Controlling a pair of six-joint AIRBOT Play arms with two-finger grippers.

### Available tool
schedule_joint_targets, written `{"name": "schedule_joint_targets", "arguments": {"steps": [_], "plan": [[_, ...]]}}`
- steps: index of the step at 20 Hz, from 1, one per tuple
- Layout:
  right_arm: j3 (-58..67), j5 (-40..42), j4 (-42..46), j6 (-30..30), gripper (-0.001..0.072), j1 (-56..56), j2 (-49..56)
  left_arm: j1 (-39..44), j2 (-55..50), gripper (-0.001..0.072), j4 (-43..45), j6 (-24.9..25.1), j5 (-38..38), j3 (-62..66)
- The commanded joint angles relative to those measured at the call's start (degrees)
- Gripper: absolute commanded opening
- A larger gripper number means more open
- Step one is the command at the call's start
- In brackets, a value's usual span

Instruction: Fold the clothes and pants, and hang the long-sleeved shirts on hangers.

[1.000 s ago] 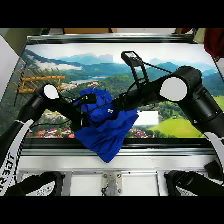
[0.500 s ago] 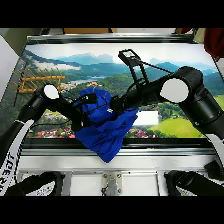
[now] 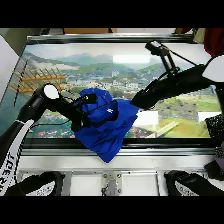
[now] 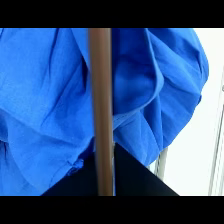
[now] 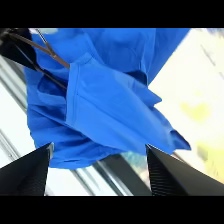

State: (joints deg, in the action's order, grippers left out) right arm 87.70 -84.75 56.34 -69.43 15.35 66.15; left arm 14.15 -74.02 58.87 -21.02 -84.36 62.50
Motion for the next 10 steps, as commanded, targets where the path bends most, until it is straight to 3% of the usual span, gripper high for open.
{"name": "schedule_joint_targets", "arguments": {"steps": [1,3,7,10], "plan": [[-0.04,0.55,-6.40,7.80,0.0641,-7.15,0.09,0.02,-0.04,0.0011,0.02,0.00,-0.04,0.02],[-0.13,2.01,-5.79,9.53,0.0641,-8.87,0.09,0.02,-0.02,0.0011,0.02,0.00,-0.02,0.02],[-5.29,-1.01,-12.28,31.17,0.0640,-17.25,0.07,0.04,-0.02,0.0011,-0.09,0.00,-0.33,0.02],[-17.70,-5.86,-29.03,48.48,0.0640,-31.28,0.96,0.04,-0.04,0.0011,-0.13,0.00,-1.16,0.02]]}}
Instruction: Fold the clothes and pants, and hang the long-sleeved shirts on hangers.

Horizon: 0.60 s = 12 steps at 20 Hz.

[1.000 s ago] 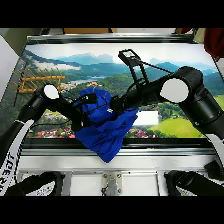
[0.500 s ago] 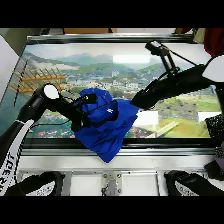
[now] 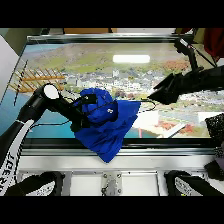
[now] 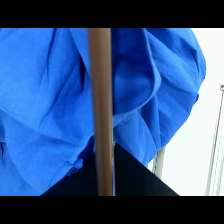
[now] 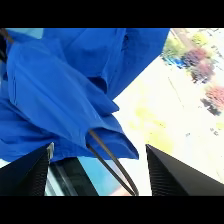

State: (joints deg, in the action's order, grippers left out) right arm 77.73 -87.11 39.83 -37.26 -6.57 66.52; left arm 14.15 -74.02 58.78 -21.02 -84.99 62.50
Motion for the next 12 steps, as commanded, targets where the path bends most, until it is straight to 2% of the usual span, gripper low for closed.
{"name": "schedule_joint_targets", "arguments": {"steps": [1,3,6,12], "plan": [[-11.13,-3.65,-15.76,21.05,0.0639,-12.41,1.44,0.04,-0.02,0.0011,-0.07,0.00,-0.55,0.02],[-15.30,-3.87,-17.18,28.57,0.0639,-15.19,3.45,0.04,-0.04,0.0011,-0.07,0.00,-1.01,0.02],[-16.72,-6.73,-17.46,36.17,0.0637,-14.19,8.66,0.04,-0.02,0.0011,-0.07,0.00,-1.07,0.02],[-16.72,-8.31,-18.93,44.68,0.0636,-6.08,16.00,0.04,-0.04,0.0011,-0.04,0.00,-1.46,0.00]]}}
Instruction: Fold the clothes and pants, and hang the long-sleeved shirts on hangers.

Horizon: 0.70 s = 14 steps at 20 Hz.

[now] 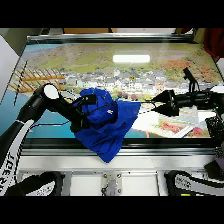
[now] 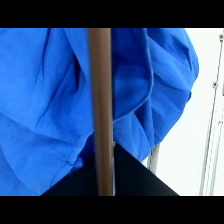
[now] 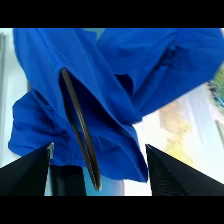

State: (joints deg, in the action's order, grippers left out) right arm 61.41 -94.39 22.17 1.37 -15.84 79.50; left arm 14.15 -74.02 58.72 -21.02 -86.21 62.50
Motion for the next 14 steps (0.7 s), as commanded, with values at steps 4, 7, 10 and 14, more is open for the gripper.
{"name": "schedule_joint_targets", "arguments": {"steps": [4,7,10,14], "plan": [[-0.39,-0.42,-3.02,6.43,0.0636,7.37,5.55,0.04,-0.04,0.0011,0.02,0.00,-0.35,0.00],[-0.39,-0.39,-4.50,6.43,0.0636,8.55,6.56,0.04,-0.04,0.0011,0.00,0.00,-0.35,0.00],[-0.39,-0.42,-4.72,6.40,0.0636,8.57,6.60,0.04,-0.04,0.0011,0.00,0.00,-0.35,0.00],[-0.39,-0.44,-4.72,6.36,0.0636,8.70,6.60,0.04,-0.04,0.0011,0.00,0.00,-0.35,0.00]]}}
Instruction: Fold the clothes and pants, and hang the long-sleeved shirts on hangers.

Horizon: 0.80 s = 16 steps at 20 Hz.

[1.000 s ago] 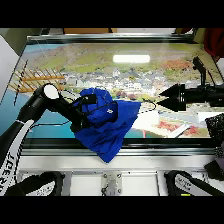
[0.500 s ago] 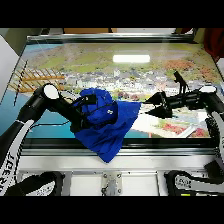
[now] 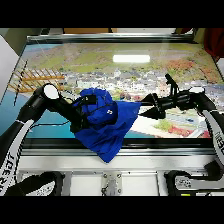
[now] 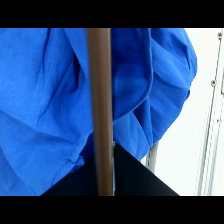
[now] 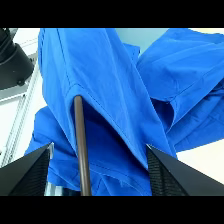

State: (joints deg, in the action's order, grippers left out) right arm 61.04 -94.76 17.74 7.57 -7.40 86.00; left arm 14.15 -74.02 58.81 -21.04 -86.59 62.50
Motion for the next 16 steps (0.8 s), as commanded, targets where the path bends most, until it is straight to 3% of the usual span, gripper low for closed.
{"name": "schedule_joint_targets", "arguments": {"steps": [1,16], "plan": [[-0.02,-0.07,-0.26,0.11,0.0636,0.46,0.11,0.04,-0.04,0.0011,-0.09,0.02,0.02,0.00],[-0.02,-0.04,-0.28,-0.24,0.0637,0.94,0.22,0.04,-0.04,0.0011,-0.09,0.02,0.02,0.00]]}}
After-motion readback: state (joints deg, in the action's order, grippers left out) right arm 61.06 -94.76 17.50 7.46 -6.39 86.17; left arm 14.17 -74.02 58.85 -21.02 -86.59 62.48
